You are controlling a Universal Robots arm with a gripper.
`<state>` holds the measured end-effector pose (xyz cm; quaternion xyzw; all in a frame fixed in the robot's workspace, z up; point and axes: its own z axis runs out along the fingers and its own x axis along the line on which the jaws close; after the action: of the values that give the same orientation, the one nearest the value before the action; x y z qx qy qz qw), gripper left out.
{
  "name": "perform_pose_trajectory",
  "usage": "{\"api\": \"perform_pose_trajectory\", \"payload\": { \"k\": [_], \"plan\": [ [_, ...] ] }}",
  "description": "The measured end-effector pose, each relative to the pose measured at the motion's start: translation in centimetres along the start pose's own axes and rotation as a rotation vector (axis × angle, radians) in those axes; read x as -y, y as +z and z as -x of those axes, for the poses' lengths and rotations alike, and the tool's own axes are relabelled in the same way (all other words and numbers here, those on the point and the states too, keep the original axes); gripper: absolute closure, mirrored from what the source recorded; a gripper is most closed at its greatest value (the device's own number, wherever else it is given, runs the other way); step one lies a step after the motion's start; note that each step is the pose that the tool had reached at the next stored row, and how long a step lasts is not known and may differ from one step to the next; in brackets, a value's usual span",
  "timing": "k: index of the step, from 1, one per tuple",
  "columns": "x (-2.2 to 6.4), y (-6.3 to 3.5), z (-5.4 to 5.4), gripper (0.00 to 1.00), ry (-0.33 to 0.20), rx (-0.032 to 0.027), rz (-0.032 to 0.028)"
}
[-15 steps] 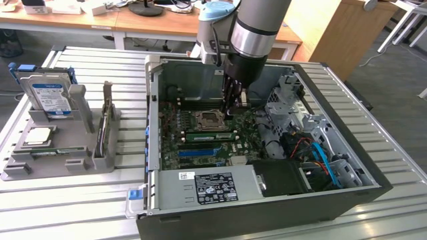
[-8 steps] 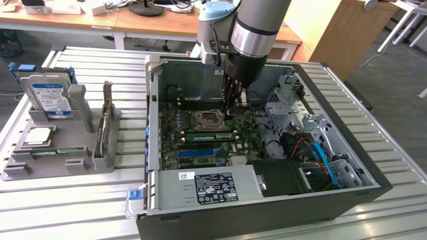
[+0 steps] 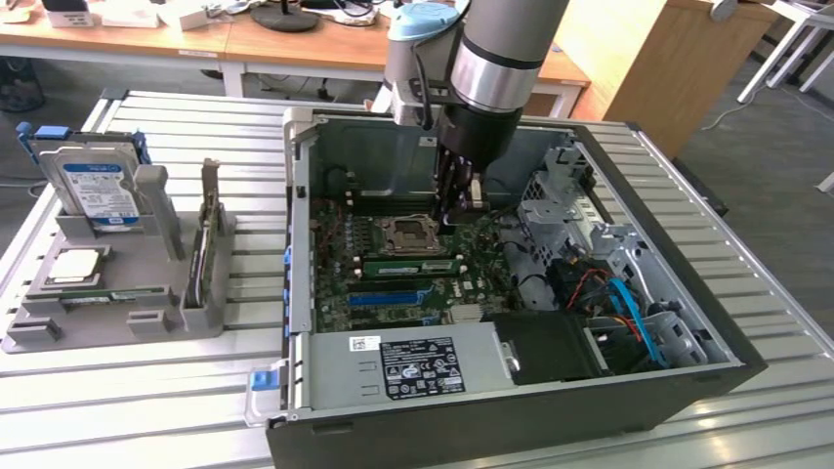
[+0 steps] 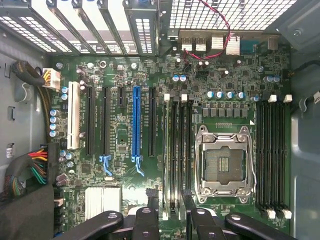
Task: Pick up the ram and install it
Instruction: 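Press down the ram until it locks into place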
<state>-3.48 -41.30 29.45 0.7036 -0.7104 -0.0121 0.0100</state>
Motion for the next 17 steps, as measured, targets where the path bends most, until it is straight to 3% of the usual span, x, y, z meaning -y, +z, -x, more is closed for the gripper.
{"api": "perform_pose_trajectory", "payload": {
  "k": [3,5,7,8,17],
  "plan": [
    [0.0,0.0,0.0,0.7,0.0,0.0,0.0],
    [0.0,0.0,0.0,0.83,0.0,0.0,0.0],
    [0.0,0.0,0.0,0.83,0.0,0.0,0.0],
    [0.0,0.0,0.0,0.89,0.0,-0.0001,0.0],
    [0.0,0.0,0.0,0.89,0.0,0.0,0.0]
  ]
}}
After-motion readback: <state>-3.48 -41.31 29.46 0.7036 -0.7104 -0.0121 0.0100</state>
